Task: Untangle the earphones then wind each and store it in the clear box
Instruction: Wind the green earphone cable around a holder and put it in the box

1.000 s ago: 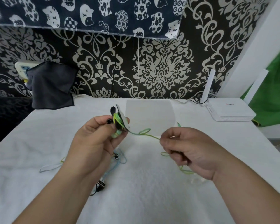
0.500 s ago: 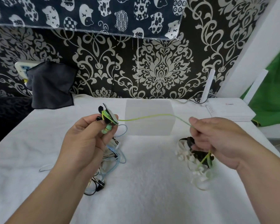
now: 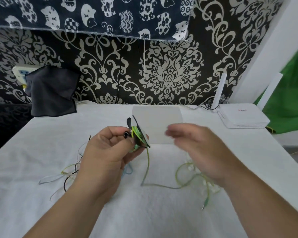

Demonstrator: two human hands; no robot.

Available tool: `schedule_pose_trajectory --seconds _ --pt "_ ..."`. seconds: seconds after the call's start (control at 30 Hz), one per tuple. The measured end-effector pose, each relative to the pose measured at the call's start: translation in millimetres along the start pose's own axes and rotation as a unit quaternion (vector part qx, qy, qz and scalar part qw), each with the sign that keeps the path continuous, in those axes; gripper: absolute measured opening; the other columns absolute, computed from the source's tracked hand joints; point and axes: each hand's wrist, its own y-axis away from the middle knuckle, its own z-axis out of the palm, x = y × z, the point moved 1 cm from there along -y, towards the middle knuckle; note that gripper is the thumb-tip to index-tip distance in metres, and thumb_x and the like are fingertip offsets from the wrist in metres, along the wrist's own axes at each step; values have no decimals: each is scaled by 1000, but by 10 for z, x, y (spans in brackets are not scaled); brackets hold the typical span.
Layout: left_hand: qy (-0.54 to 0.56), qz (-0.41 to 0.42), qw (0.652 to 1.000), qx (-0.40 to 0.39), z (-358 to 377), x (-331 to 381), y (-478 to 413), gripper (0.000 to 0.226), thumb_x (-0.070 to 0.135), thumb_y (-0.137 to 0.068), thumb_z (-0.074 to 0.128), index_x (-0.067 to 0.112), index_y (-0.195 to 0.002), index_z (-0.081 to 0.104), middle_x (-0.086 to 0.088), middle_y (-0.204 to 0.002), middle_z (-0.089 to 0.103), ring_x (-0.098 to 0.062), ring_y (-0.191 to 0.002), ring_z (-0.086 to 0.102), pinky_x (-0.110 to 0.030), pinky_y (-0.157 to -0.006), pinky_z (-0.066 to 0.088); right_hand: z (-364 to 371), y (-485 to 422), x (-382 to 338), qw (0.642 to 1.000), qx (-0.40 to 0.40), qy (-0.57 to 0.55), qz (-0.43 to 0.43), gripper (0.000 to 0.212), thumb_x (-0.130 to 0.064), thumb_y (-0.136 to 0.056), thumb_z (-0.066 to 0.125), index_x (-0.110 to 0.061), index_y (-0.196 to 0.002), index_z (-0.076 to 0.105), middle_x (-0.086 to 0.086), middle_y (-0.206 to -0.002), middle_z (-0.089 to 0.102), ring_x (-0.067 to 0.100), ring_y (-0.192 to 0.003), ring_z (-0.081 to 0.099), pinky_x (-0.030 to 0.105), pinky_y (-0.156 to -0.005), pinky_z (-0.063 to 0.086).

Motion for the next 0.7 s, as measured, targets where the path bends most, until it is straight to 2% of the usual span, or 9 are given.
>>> schedule_pose_trajectory --seconds 0.07,0.1,0.17,0.23,0.3,0.37,0.5,0.57,0.7 --pt "-10 8 1000 -4 26 -28 12 20 1 -66 66 6 -84 62 -16 -75 74 -29 -75 74 -34 -68 61 215 59 -43 987 -134 -89 15 26 -20 -87 65 -25 -111 71 -12 -105 76 0 -105 67 27 -101 43" --pt "-15 13 1000 1 22 -38 10 21 1 -65 66 6 -85 63 -18 -76 73 -29 -73 73 -35 -69 61 301 89 -49 980 -168 -100 25 21 -23 -85 65 -22 -105 73 -7 -99 77 6 -100 70 31 -101 44" --pt "-30 20 999 13 -7 -38 6 22 1 -64 69 7 -85 64 -27 -83 72 -32 -76 72 -36 -70 61 404 119 -35 979 -172 -100 42 12 -19 -92 65 -12 -94 74 1 -78 76 16 -78 73 38 -94 51" --pt "-55 31 998 26 -34 -26 8 28 4 -59 77 9 -84 65 -33 -94 69 -35 -82 72 -39 -74 60 436 126 -16 981 -152 -104 53 17 -12 -96 61 -6 -86 73 1 -58 63 18 -59 63 44 -89 57" --pt "-103 46 993 36 -50 -10 22 34 11 -57 79 7 -88 65 -29 -96 70 -35 -80 72 -46 -79 60 427 132 -40 979 -164 -107 59 23 -12 -99 56 -8 -84 73 1 -51 52 15 -54 53 45 -90 57" --pt "-173 59 982 41 -37 13 48 29 7 -65 78 8 -91 64 -18 -85 74 -37 -76 72 -51 -79 57 391 145 -71 976 -181 -104 68 26 -12 -101 53 -10 -85 74 -1 -51 47 15 -53 50 46 -91 57" --pt "-283 86 954 47 -21 21 68 25 -3 -80 73 19 -86 63 -5 -67 74 -23 -55 59 -25 -50 44 325 168 -109 974 -186 -94 93 32 -10 -101 52 -15 -77 74 -1 -53 47 15 -52 51 51 -93 55" --pt "-336 109 935 42 -10 26 78 29 1 -79 74 27 -82 62 0 -70 74 -22 -58 64 -26 -55 49 279 177 -124 975 -185 -74 93 37 -10 -100 53 -18 -70 73 3 -58 54 15 -56 57 50 -95 54" --pt "-408 158 899 19 35 27 126 34 1 -75 77 32 -77 62 20 -75 71 -1 -72 67 -8 -64 47 209 190 -152 977 -188 -27 93 38 -8 -98 53 -12 -62 64 -1 -62 64 21 -64 67 42 -95 51"
